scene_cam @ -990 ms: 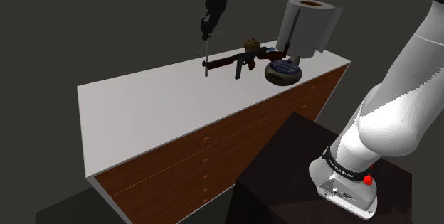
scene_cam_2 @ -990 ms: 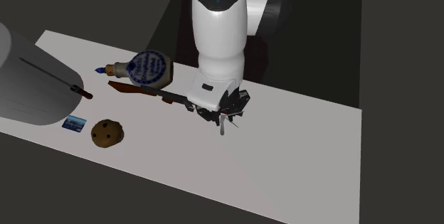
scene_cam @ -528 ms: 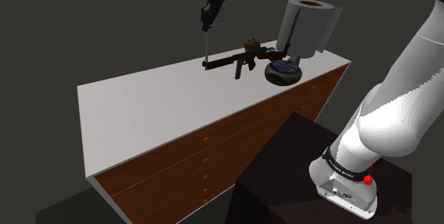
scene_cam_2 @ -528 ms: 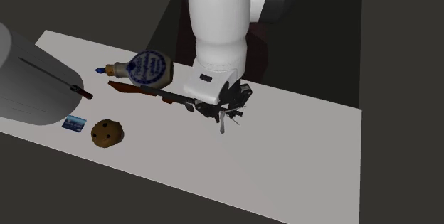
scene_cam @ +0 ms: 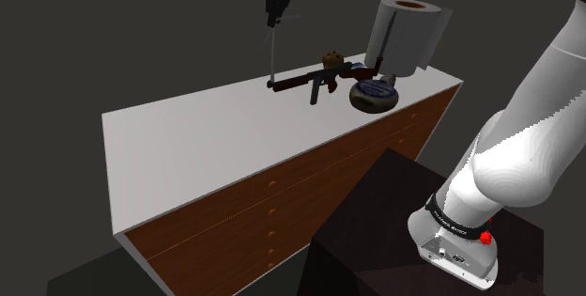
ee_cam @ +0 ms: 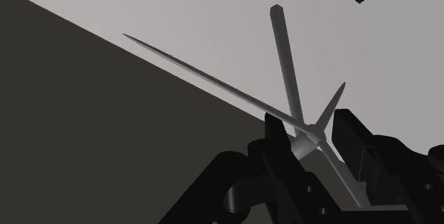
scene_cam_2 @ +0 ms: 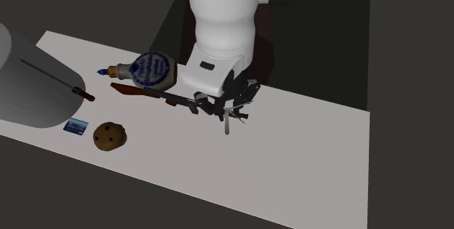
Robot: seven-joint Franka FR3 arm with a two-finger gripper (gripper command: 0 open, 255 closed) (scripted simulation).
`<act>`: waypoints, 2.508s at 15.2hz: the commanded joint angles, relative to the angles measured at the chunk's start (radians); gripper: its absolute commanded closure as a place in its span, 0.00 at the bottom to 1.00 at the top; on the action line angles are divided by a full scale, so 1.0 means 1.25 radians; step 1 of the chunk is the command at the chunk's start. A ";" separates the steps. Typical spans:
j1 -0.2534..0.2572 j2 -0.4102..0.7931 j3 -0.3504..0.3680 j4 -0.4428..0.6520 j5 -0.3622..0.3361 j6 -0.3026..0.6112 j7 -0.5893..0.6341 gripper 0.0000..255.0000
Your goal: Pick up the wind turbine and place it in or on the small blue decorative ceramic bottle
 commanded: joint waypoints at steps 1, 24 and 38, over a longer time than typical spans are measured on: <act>0.000 0.004 0.000 0.028 -0.001 -0.024 0.002 1.00; -0.024 -0.002 -0.019 0.253 0.010 -0.257 -0.035 1.00; -0.117 -0.217 -0.144 0.080 0.031 -0.313 -0.251 1.00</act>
